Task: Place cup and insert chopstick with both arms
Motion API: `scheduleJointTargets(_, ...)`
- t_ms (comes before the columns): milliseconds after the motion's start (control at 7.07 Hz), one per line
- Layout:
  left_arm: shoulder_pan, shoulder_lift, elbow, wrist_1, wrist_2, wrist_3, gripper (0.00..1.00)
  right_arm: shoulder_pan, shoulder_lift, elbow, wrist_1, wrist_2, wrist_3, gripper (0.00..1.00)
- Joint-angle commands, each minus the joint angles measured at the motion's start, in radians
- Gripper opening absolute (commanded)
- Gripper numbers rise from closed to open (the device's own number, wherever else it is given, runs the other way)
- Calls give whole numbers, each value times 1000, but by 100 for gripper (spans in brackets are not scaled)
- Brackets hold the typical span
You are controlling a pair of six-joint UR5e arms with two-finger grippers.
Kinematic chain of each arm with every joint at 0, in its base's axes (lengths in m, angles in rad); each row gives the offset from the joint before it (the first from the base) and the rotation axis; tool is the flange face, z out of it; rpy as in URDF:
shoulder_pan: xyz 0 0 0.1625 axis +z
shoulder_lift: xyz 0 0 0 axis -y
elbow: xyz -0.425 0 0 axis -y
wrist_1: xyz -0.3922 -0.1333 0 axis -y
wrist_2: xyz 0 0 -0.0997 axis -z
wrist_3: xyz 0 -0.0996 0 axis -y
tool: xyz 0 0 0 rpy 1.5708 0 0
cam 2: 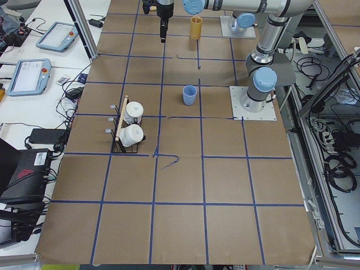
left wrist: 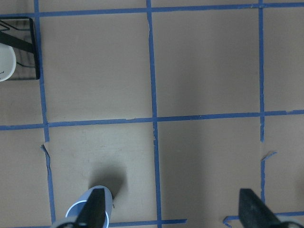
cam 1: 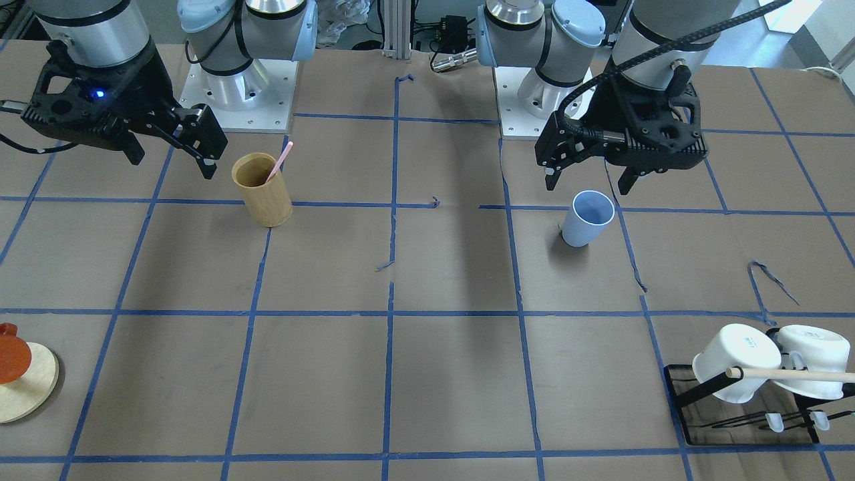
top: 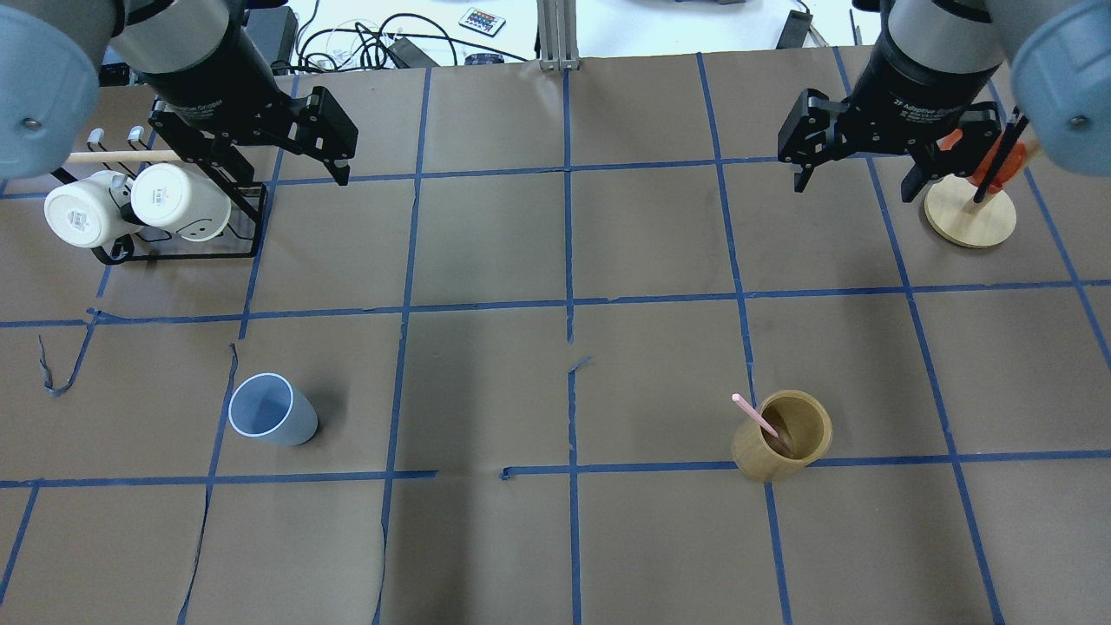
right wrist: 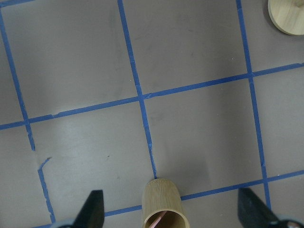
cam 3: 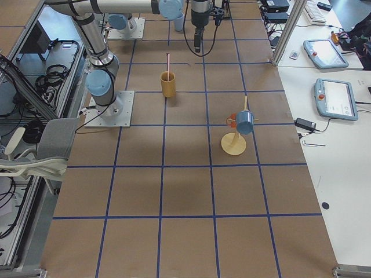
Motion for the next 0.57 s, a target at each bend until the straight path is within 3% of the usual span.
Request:
scheduleJointTargets(0, -2, -16, 29, -12, 11, -17, 100, 0, 0, 0, 0, 1, -1, 100)
scheduleJointTargets(424, -5, -23, 25, 69, -3, -10, 100, 0, 0, 2, 0, -1, -1, 100)
